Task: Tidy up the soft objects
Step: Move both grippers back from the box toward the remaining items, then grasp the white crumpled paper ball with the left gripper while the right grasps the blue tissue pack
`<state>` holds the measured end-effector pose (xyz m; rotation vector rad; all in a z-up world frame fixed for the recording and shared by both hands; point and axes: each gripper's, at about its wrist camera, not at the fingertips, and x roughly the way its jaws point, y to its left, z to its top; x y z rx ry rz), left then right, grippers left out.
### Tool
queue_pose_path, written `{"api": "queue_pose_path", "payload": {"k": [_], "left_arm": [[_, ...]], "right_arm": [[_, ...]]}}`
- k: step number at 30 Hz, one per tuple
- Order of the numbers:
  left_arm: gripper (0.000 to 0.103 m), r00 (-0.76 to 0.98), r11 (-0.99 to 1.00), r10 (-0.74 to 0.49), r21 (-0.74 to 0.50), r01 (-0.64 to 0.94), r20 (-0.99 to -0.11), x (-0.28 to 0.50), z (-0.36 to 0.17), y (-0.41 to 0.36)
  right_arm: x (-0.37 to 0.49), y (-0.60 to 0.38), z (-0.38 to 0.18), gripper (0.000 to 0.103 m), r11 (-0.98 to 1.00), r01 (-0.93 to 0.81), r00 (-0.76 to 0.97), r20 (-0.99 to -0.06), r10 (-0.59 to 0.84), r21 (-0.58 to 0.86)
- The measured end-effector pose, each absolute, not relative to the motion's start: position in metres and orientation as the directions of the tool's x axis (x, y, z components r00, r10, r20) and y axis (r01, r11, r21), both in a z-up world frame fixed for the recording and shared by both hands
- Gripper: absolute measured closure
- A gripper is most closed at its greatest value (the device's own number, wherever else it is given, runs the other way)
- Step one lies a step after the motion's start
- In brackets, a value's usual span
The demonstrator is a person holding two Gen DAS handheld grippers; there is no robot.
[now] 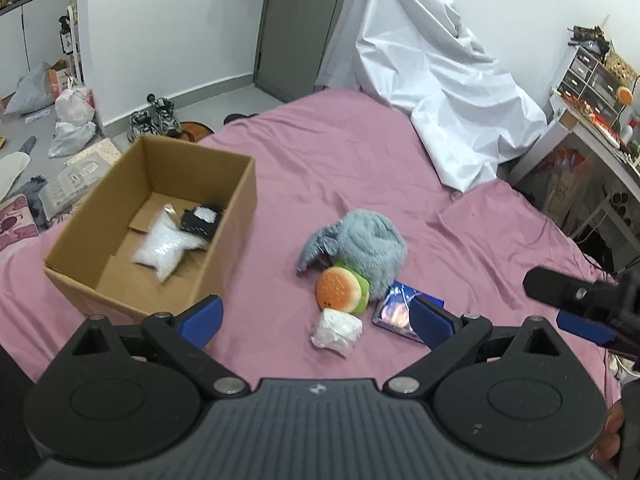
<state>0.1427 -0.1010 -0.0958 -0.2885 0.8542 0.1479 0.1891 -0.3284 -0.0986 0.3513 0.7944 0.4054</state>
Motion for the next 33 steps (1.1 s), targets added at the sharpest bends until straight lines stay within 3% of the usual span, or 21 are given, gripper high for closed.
{"api": "queue_pose_path", "payload": {"k": [8, 20, 33], "left_arm": [[0.006, 0.607, 0.945, -0.021, -0.214, -0.247, -0.795, 0.155, -0.122, -0.116], [0.031, 0.531, 0.927, -0.069, -0.251, -0.279, -0.844, 0.170, -0.165, -0.125], [0.036, 0.513, 0.920, -0.066, -0.251, -0.300, -0.856, 0.201, -0.195, -0.118]], "right_arm": [[0.197, -0.348, -0.112, 0.000, 0.843, -0.159, 0.609, -0.620, 0.494, 0.514], [0.208, -0.358, -0.130, 0.000, 0.841, -0.119, 0.581, -0.650, 0.490, 0.528], [0.227, -0.353, -0.154, 0.000, 0.834, -0.058, 0.526, -0.693, 0.493, 0.549]]}}
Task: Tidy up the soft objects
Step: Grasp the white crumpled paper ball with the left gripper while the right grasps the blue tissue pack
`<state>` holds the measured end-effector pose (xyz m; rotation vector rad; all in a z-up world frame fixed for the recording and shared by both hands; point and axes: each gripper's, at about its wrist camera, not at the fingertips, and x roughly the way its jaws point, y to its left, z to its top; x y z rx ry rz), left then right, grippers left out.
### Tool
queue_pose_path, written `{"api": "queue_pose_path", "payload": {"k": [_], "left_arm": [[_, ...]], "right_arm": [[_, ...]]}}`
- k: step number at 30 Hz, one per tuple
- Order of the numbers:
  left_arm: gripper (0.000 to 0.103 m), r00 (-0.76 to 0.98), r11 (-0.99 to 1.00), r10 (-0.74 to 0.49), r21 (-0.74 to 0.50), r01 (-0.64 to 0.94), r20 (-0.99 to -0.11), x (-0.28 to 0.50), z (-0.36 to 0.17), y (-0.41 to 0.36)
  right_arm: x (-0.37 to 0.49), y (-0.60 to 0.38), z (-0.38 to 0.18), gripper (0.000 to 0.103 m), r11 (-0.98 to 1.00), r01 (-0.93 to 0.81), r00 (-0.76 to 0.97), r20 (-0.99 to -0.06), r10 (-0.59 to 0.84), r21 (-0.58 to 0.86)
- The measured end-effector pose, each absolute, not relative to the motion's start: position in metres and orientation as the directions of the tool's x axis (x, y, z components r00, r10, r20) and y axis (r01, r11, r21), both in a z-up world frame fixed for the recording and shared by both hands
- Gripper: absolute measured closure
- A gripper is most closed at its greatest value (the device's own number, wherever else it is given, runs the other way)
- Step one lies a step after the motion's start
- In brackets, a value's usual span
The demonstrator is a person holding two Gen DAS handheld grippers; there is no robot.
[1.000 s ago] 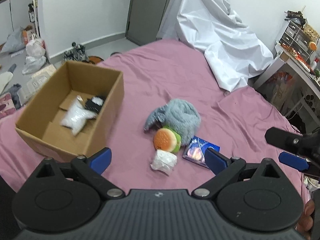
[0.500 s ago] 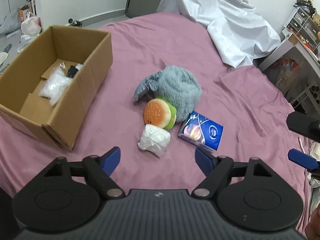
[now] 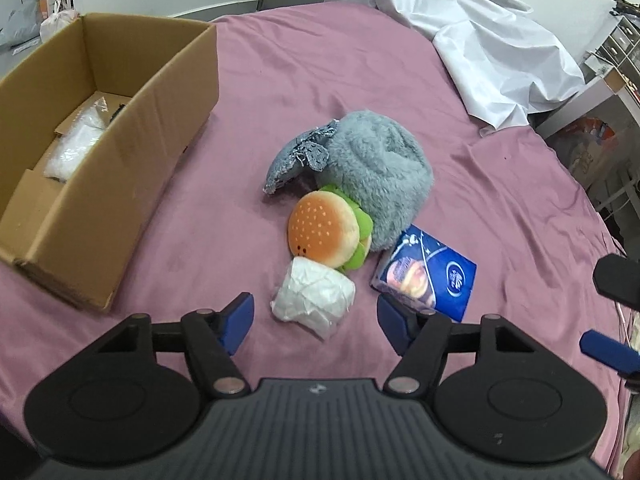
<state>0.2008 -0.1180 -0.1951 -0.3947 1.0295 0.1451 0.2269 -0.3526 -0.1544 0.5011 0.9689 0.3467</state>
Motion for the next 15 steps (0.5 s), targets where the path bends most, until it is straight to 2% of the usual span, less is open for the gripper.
{"api": "queue_pose_path", "payload": {"k": [3, 5, 7, 15], "left_arm": [[0.039, 0.521, 0.918, -0.076, -0.263, -0.296, -0.850, 0.205, -0.199, -0.116], [0.054, 0.524, 0.909, -0.091, -0.285, -0.303, -0.847, 0.207, -0.203, -0.112], [0.060, 0.521, 0.897, -0.090, -0.297, -0.328, -0.849, 0.208, -0.206, -0.107], [0.061, 0.532, 0.873, -0.146, -0.362, -0.328, -0.834, 0.206, -0.210, -0.094]], "right_arm": [[0.233, -0.347, -0.161, 0.000, 0.836, -0.050, 0.509, -0.706, 0.492, 0.546], [0.237, -0.342, -0.166, 0.000, 0.836, -0.048, 0.489, -0.717, 0.497, 0.547], [0.240, -0.336, -0.170, 0.000, 0.836, -0.049, 0.471, -0.725, 0.502, 0.547], [0.252, -0.308, -0.179, 0.000, 0.859, -0.083, 0.444, -0.753, 0.486, 0.506]]}}
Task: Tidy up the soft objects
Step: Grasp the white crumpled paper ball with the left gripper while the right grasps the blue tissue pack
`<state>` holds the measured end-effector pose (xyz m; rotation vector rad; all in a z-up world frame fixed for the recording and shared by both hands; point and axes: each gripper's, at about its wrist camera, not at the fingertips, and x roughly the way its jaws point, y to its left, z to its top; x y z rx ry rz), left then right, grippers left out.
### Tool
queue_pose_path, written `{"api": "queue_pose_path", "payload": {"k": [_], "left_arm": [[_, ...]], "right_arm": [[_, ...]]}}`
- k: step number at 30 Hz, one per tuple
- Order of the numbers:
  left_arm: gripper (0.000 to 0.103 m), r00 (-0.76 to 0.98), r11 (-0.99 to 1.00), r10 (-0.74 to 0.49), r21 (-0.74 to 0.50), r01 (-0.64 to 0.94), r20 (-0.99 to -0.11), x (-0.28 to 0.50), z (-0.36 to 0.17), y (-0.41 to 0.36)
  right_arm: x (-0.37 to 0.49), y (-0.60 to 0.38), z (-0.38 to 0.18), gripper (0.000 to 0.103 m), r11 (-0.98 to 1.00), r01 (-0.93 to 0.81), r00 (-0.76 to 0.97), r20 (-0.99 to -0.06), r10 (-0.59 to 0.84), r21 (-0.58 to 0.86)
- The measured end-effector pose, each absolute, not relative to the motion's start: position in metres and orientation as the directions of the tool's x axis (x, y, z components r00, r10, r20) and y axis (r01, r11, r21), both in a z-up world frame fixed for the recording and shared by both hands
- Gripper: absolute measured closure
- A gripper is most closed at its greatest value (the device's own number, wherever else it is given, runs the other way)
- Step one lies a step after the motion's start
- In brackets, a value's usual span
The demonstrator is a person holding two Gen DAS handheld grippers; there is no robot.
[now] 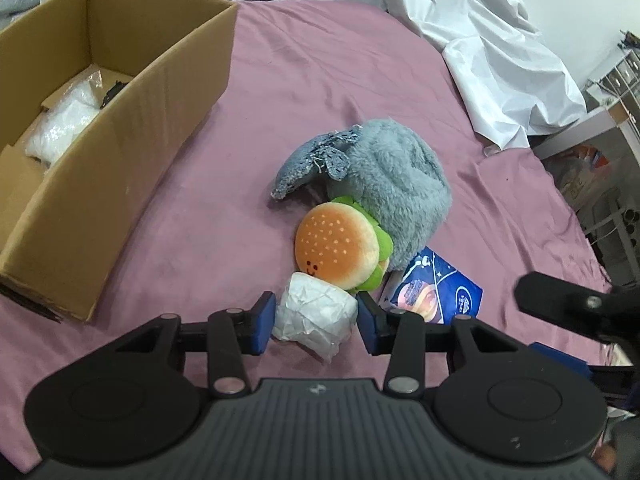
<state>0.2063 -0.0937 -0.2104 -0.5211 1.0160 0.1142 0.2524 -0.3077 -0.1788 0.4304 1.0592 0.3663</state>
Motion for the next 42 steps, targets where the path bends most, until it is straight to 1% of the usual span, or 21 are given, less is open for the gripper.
{"api": "queue_pose_path", "payload": {"k": [8, 13, 17, 23, 30, 31, 33, 34, 35, 42], "left_arm": [[0.061, 0.533, 0.853, -0.164, -0.391, -0.346, -0.830, 0.207, -0.208, -0.087], [0.061, 0.546, 0.844, -0.181, -0.415, -0.341, -0.818, 0.204, -0.201, -0.082], [0.061, 0.567, 0.848, -0.176, -0.416, -0.328, -0.805, 0.203, -0.191, -0.080], [0.061, 0.574, 0.846, -0.180, -0.424, -0.325, -0.799, 0.198, -0.186, -0.075], [0.061, 0.576, 0.841, -0.180, -0.429, -0.331, -0.797, 0.193, -0.181, -0.068], [0.061, 0.577, 0.842, -0.175, -0.425, -0.332, -0.798, 0.193, -0.180, -0.067], [0.061, 0.576, 0.840, -0.174, -0.426, -0.336, -0.799, 0.192, -0.180, -0.066], [0.061, 0.576, 0.839, -0.173, -0.426, -0.338, -0.799, 0.191, -0.180, -0.065], [0.061, 0.578, 0.838, -0.172, -0.426, -0.339, -0.798, 0.190, -0.179, -0.064], [0.061, 0.595, 0.847, -0.159, -0.419, -0.328, -0.788, 0.183, -0.170, -0.062]], "right_arm": [[0.259, -0.293, -0.179, 0.001, 0.877, -0.086, 0.470, -0.757, 0.454, 0.473], [0.263, -0.279, -0.184, 0.002, 0.901, -0.097, 0.466, -0.781, 0.416, 0.423], [0.267, -0.271, -0.190, 0.007, 0.914, -0.097, 0.447, -0.803, 0.395, 0.395], [0.271, -0.263, -0.201, 0.011, 0.931, -0.078, 0.431, -0.831, 0.353, 0.355], [0.276, -0.250, -0.215, 0.012, 0.955, -0.071, 0.416, -0.862, 0.291, 0.288], [0.277, -0.247, -0.216, 0.013, 0.959, -0.079, 0.422, -0.863, 0.278, 0.271], [0.276, -0.242, -0.216, 0.020, 0.969, -0.097, 0.440, -0.864, 0.246, 0.227], [0.275, -0.241, -0.216, 0.029, 0.973, -0.105, 0.450, -0.863, 0.229, 0.203], [0.274, -0.239, -0.215, 0.031, 0.975, -0.113, 0.458, -0.861, 0.220, 0.189], [0.264, -0.247, -0.200, 0.033, 0.966, -0.122, 0.490, -0.833, 0.258, 0.227]]}}
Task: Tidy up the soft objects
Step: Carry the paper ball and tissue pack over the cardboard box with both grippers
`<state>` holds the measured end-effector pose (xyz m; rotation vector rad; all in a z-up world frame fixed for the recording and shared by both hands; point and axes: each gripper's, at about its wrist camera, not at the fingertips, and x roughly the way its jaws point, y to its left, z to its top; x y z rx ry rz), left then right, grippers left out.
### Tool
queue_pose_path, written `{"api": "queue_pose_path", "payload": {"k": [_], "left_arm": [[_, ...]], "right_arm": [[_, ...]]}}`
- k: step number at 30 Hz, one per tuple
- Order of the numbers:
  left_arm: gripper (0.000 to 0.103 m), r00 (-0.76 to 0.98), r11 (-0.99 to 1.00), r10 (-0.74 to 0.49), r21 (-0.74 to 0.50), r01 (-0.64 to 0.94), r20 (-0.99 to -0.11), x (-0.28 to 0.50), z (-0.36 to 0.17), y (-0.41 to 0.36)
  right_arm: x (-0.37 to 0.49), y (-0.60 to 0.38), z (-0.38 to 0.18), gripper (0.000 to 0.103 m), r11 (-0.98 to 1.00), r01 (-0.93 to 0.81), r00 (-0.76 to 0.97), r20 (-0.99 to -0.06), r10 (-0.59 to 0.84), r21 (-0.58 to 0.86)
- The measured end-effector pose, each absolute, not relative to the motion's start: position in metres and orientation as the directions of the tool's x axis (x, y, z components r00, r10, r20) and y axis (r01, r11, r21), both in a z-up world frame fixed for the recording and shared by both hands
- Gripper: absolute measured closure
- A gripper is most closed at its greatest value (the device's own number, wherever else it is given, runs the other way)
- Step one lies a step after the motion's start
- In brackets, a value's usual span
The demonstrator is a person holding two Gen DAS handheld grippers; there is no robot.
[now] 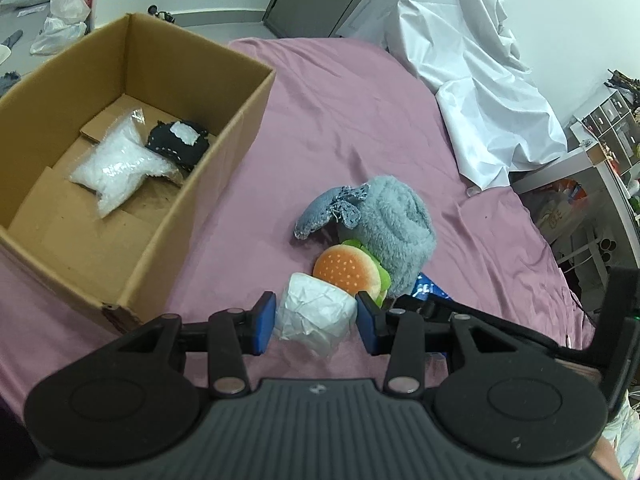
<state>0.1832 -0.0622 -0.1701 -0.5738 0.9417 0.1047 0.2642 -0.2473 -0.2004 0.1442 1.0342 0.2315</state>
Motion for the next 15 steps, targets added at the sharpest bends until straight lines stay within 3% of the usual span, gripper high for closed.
{"api": "queue_pose_path", "payload": {"k": [15], "left_arm": [[0.061, 0.639, 0.874, -0.129, -0.392, -0.288, -0.758, 0.172, -0.136, -0.068]], "right_arm": [[0.235, -0.263, -0.150, 0.033, 0.934, -0.147, 0.600, -0.721, 0.346, 0.326]]}}
